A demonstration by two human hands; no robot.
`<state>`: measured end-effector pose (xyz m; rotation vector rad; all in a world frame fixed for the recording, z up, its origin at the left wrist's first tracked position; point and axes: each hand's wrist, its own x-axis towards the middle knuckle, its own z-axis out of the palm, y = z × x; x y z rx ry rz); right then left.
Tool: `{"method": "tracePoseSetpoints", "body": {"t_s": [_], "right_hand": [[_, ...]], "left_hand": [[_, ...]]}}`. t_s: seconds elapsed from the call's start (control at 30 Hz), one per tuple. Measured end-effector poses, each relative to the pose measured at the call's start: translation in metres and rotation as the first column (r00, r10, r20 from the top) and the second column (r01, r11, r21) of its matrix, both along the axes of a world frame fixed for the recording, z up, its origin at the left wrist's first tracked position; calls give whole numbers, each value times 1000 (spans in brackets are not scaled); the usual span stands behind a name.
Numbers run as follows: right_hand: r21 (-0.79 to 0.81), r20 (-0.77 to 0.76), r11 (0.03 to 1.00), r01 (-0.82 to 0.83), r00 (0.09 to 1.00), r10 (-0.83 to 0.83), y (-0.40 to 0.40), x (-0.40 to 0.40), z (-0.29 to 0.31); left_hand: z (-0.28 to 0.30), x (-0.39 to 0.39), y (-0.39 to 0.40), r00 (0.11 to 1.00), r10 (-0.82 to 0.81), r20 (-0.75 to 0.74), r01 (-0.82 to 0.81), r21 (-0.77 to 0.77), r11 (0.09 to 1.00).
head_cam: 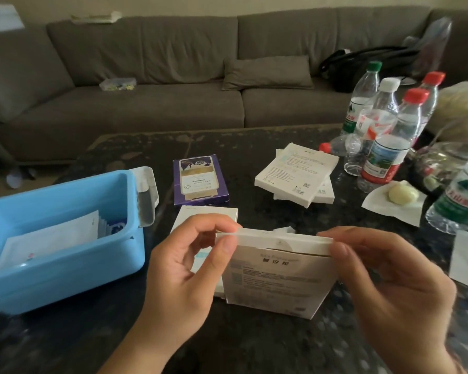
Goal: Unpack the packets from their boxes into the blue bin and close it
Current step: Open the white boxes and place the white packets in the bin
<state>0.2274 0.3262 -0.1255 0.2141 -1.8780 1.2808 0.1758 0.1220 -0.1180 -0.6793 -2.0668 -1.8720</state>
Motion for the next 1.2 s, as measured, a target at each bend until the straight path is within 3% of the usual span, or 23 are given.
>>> {"method": "tracePoseSetpoints", "body": {"t_s": [0.23,0.53,0.63,0.7,0.73,0.8,0.83,0.9,1.03,1.2], "right_hand": [[-12,33,999,-46,998,46,2,2,3],[112,7,986,-121,993,121,8,4,4],[27,66,984,-177,982,175,6,4,12],[-57,202,982,-181,961,189,6,0,26],[-89,331,980,-178,923,198,6,-5,37],[-53,638,976,-210,745,195,6,-14,53],[-25,740,970,-243,648,182,5,-17,61],[65,817,947,-314,562,130,1,-21,72],[131,729,914,-383,662,173,-6,-20,80],[62,453,931,-359,842,295,-9,-10,70]], "left_hand": [[2,1,2,1000,0,23,0,-10,1000],[3,2,1,977,-198,77,202,-39,979],[2,-2,-2,980,-196,-23,191,-128,973],[1,-3,-3,977,-203,-63,193,-138,972],[1,-3,-3,978,-201,-62,192,-129,973],[0,-3,-4,980,-187,-63,179,-120,977],[-1,-3,-4,981,-181,-71,171,-124,977],[-2,-3,-3,980,-174,-94,160,-134,978],[-3,-4,-3,982,-155,-112,138,-146,980],[-3,-4,-1,986,-148,-74,138,-127,982]]}}
